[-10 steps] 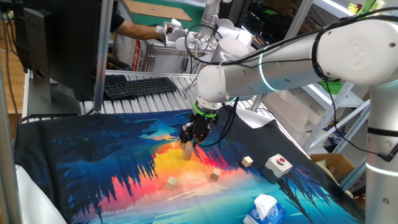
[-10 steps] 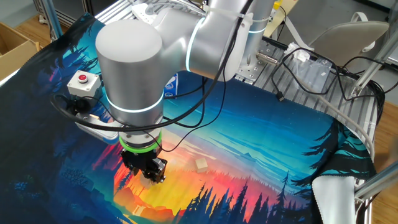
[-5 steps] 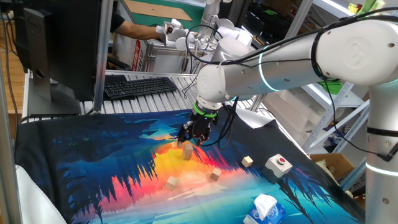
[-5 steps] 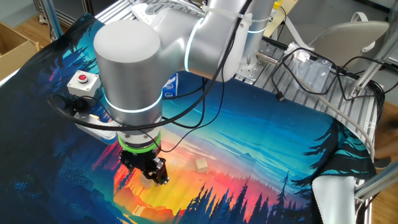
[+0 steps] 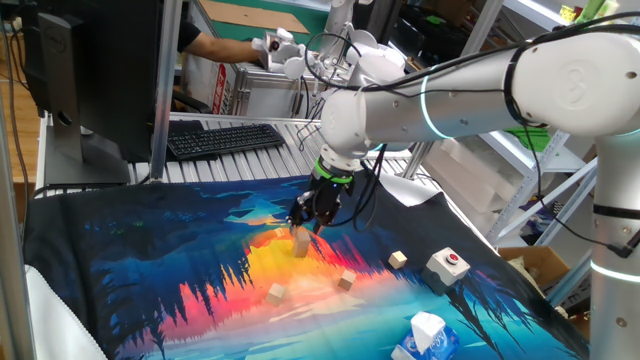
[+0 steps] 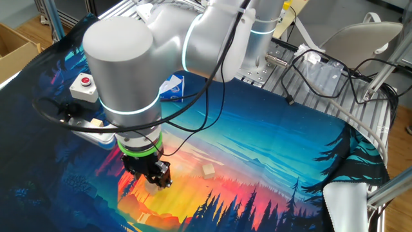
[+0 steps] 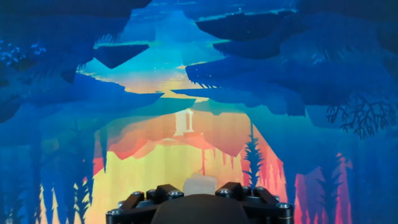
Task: Stack the blocks in a vertical line of five
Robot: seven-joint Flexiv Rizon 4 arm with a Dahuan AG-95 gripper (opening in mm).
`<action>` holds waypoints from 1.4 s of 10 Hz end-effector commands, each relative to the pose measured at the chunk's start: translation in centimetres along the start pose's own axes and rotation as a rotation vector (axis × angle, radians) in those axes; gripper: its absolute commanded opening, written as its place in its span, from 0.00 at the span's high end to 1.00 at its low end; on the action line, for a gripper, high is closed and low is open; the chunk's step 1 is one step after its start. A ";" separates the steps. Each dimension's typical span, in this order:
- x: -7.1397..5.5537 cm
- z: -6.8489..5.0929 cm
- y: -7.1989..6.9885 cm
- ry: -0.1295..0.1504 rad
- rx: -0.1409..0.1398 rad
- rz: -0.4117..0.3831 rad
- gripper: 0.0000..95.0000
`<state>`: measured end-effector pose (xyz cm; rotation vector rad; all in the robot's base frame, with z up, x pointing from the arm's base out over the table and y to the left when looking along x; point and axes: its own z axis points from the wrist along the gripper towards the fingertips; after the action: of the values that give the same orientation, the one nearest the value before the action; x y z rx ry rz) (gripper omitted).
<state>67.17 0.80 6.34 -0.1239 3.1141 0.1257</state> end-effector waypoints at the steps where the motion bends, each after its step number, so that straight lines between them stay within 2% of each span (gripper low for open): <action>1: 0.1 -0.3 0.0 -0.009 0.002 0.009 0.40; 4: 0.3 -1.5 -0.4 -0.013 0.008 -0.017 0.40; 5: 0.2 -1.9 -0.8 -0.014 0.012 -0.052 0.40; 6: 0.1 -2.2 -1.4 -0.017 0.019 -0.127 0.60; 8: -0.3 -2.7 -2.3 -0.021 0.028 -0.163 0.60; 12: -1.1 -3.7 -4.5 -0.025 0.028 -0.163 0.60; 13: -1.4 -3.6 -5.5 -0.026 0.026 -0.163 0.40; 14: -1.5 -3.5 -6.0 -0.029 0.026 -0.163 0.40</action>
<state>69.27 -5.60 9.45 -0.3760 3.0572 0.0826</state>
